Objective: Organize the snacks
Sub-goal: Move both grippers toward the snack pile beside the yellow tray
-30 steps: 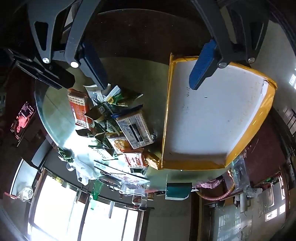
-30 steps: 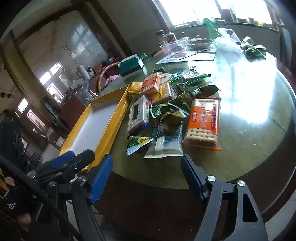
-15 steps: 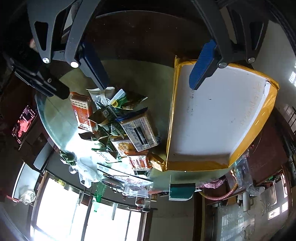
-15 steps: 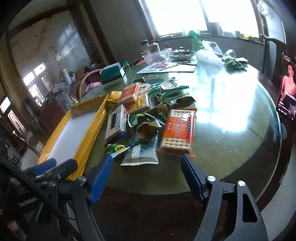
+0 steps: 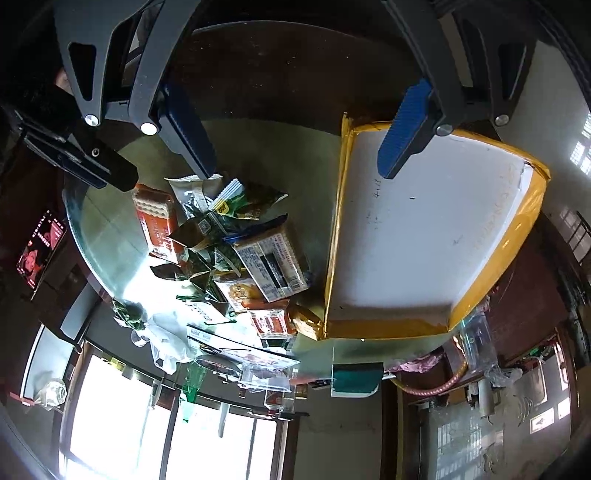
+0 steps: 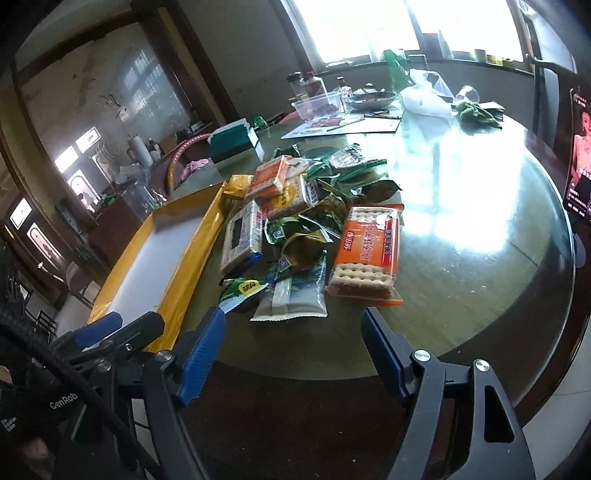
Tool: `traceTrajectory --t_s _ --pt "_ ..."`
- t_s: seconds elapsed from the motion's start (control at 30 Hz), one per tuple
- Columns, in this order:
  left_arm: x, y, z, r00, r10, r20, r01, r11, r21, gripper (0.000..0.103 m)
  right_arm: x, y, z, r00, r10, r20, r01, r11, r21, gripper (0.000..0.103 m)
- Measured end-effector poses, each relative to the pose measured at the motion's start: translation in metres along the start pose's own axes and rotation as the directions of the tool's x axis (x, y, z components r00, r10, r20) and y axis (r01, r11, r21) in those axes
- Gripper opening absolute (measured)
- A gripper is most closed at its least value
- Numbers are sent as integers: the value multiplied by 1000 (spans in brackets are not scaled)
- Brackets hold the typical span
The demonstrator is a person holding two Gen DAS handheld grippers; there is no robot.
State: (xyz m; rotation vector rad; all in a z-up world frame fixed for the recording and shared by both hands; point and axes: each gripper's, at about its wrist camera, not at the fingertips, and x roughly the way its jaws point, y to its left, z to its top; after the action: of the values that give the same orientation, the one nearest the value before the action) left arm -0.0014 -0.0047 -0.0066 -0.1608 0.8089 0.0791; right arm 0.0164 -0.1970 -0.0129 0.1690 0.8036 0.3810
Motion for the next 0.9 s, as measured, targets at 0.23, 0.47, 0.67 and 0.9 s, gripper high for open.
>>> traceTrajectory --t_s 0.23,0.47,0.67,0.9 --pt "2 -2 -2 1000 13 6 -13 1000 20 89 2 -6 2 1000 29 1 -29 999 27 76" --pt "13 -3 4 1000 22 0 -22 999 44 89 14 -14 2 999 37 -34 -35 998 58 76" --pt "25 -7 11 999 -25 -33 27 998 51 89 28 -25 5 998 16 -62 -12 997 75 76" --pt "47 -16 20 993 -70 -94 75 996 54 89 51 -48 14 995 -11 -102 24 992 125 76"
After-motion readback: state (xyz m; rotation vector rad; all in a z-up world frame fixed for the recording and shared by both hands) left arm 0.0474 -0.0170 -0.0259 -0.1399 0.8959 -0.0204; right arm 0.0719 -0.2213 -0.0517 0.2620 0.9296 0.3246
